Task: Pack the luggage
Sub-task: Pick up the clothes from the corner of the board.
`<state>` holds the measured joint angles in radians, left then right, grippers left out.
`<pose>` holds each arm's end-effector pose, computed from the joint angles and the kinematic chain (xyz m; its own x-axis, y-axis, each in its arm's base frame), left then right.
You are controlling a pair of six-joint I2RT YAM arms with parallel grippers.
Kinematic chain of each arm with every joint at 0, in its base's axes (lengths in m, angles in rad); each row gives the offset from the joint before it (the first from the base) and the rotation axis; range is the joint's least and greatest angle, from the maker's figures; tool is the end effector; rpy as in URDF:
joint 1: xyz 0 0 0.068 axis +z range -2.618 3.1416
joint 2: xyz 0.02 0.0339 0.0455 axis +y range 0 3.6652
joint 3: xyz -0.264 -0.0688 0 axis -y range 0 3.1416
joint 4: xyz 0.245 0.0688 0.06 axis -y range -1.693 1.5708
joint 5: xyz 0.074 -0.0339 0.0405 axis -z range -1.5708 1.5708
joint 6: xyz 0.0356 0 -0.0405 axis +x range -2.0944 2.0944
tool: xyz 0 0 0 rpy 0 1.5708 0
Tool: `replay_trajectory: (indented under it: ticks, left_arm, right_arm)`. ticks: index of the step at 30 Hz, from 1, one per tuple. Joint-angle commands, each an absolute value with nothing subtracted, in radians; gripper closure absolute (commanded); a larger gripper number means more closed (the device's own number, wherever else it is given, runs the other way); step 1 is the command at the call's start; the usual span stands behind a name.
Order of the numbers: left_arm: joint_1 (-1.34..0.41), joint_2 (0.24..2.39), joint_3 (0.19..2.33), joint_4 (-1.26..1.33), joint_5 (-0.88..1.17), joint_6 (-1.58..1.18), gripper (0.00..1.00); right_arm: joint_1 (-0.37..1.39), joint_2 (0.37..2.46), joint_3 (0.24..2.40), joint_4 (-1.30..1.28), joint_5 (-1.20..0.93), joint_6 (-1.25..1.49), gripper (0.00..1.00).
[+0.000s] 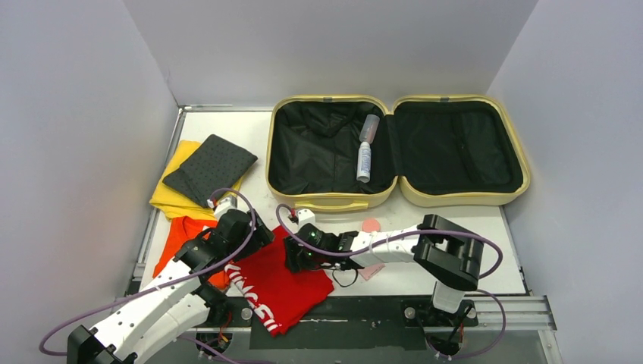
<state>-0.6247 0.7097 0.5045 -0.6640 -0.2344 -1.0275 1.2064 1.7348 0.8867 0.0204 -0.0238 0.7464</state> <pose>0.1200 -0.0763 0.2114 -0.7032 -0.5195 -0.4855 -0.2991 0.8356 -0.4608 0.1219 0.3220 0.1492 -0.8308 -0.2734 -0.4848 -0.5118 0.7177 0.4723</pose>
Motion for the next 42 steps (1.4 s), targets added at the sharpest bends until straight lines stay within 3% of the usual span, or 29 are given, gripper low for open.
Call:
replay_trajectory:
  ticks: [1,10,11,20,21,25,27,29,35,42]
  left_arm:
    - [-0.617,0.698,0.525,-0.652,-0.237,-1.044,0.24]
    - [-0.617,0.715,0.551,-0.654,-0.253,-1.017,0.24]
    - [-0.617,0.718,0.55,-0.651,-0.253,-1.014,0.24]
    - [-0.615,0.785,0.536,-0.547,-0.208,-0.98,0.24]
    - [-0.615,0.797,0.535,-0.531,-0.197,-0.977,0.24]
    - [-0.615,0.838,0.53,-0.489,-0.158,-0.964,0.24]
    - [-0.615,0.849,0.52,-0.473,-0.143,-0.964,0.24]
    - [-0.615,0.855,0.505,-0.452,-0.126,-0.965,0.24]
    - [-0.615,0.871,0.474,-0.418,-0.099,-0.971,0.24]
    - [-0.615,0.845,0.476,-0.437,-0.106,-0.97,0.24]
  right_arm:
    - [1.208,1.837,0.778,-0.11,-0.068,0.802,0.53]
    - [1.126,1.705,0.651,-0.118,0.023,0.855,0.98]
    - [1.113,1.675,0.632,-0.13,0.044,0.866,1.0]
    - [1.019,1.344,0.492,-0.239,0.177,0.98,1.0]
    - [1.018,1.332,0.492,-0.239,0.17,0.979,0.96]
    - [1.017,1.304,0.499,-0.247,0.145,0.977,0.38]
    - [1.017,1.32,0.505,-0.251,0.135,0.968,0.28]
    - [1.017,1.352,0.51,-0.254,0.126,0.957,0.25]
    - [1.027,1.469,0.508,-0.201,0.057,0.93,0.31]
    - [1.04,1.544,0.467,-0.123,0.008,0.952,0.7]
